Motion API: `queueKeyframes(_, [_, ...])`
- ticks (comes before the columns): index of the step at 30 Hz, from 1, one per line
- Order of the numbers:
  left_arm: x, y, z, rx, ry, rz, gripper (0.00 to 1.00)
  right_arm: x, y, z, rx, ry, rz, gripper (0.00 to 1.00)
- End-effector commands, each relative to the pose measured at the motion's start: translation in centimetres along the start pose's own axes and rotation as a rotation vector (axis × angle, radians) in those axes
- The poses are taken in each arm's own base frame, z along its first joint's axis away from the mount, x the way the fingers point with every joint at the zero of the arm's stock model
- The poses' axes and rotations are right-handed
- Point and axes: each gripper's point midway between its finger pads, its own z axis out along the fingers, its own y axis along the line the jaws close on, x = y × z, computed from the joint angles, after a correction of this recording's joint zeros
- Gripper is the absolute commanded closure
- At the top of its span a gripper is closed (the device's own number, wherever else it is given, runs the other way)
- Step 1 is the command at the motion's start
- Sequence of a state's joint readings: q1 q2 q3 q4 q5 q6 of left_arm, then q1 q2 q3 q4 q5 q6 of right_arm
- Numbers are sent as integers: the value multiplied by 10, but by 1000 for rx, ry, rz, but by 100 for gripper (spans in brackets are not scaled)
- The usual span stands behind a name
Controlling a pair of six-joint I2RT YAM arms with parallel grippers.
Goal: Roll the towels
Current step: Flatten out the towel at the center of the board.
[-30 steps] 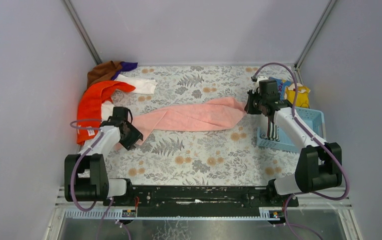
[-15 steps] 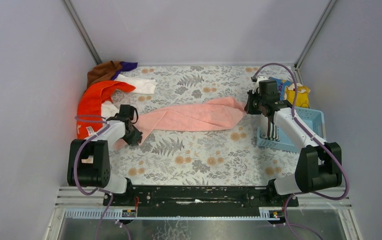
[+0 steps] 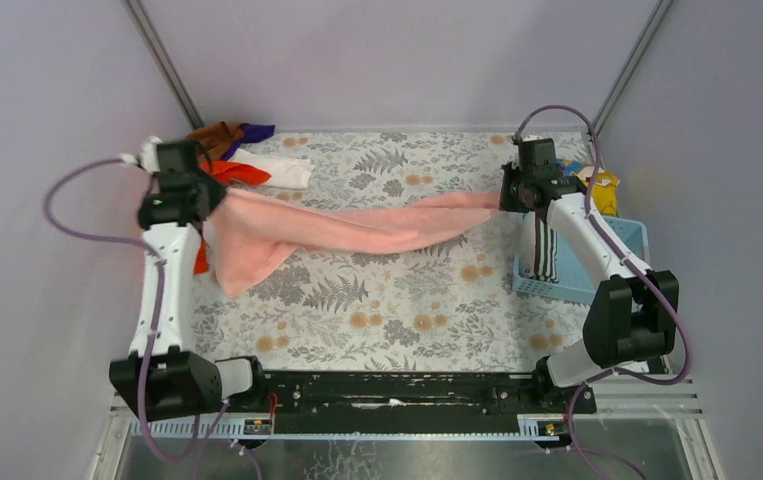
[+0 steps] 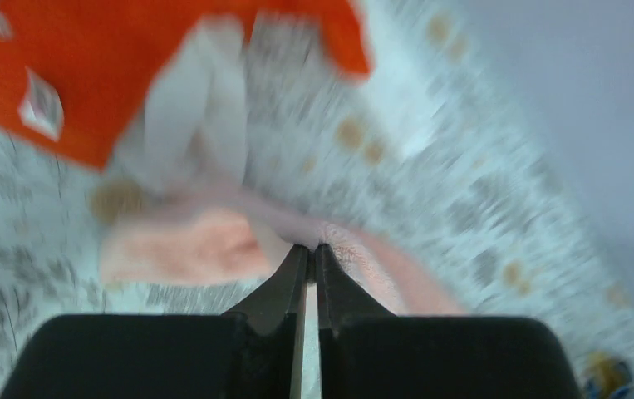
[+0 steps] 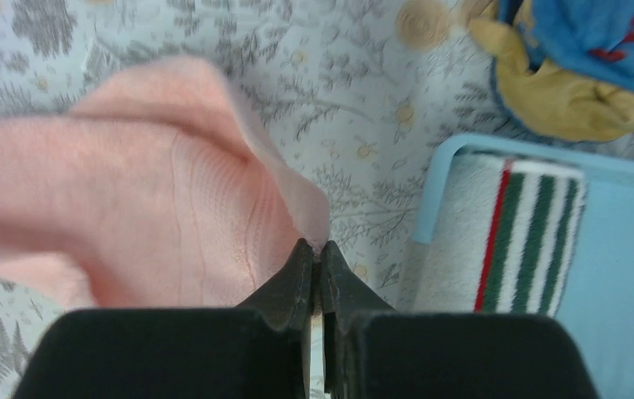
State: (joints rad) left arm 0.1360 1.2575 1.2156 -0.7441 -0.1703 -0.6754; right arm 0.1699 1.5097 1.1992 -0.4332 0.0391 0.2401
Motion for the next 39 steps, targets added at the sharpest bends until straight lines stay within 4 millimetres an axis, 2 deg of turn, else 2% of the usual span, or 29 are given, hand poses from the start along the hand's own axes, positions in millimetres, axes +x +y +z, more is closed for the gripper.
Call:
queueKeyframes(1, [-81,-10,-65,22,-182,39,100,-61,-11,-22,67,-140,64,98])
queueKeyframes(6, [-144,-49,-97,135,-281,-11,100,-136,-8,-55,54,-302,81,96])
queueKeyframes(10, [-174,-69,-100,231,-287,-97,100,-190,-11,-87,77,-421,73,95])
queueKeyframes(13, [-193,-77,-107,288,-310,-126,100,-219,-22,-118,122,-525,73,95])
queueKeyframes(16, [-209,-71,-118,306,-346,-149,100,-231,-37,-143,168,-601,87,92])
queueKeyframes(19, [-207,-64,-123,324,-342,-157,100,-228,-39,-158,155,-610,96,92])
queueKeyframes(21, [-199,-60,-129,333,-338,-148,100,-217,-34,-166,121,-592,87,92])
queueKeyframes(25, [-174,-45,-143,325,-339,-118,100,-188,-30,-184,84,-573,71,93])
queueKeyframes(30, [-143,-25,-171,312,-360,-83,100,-149,-33,-212,78,-559,61,93])
queueKeyframes(33, [-134,-14,-187,297,-396,-72,100,-137,-28,-226,42,-572,52,92])
queueKeyframes(36, [-131,-10,-177,276,-384,-71,100,-137,-24,-224,14,-583,43,91])
queueKeyframes(39, [-126,-11,-144,265,-308,-76,100,-144,-24,-201,23,-546,42,91])
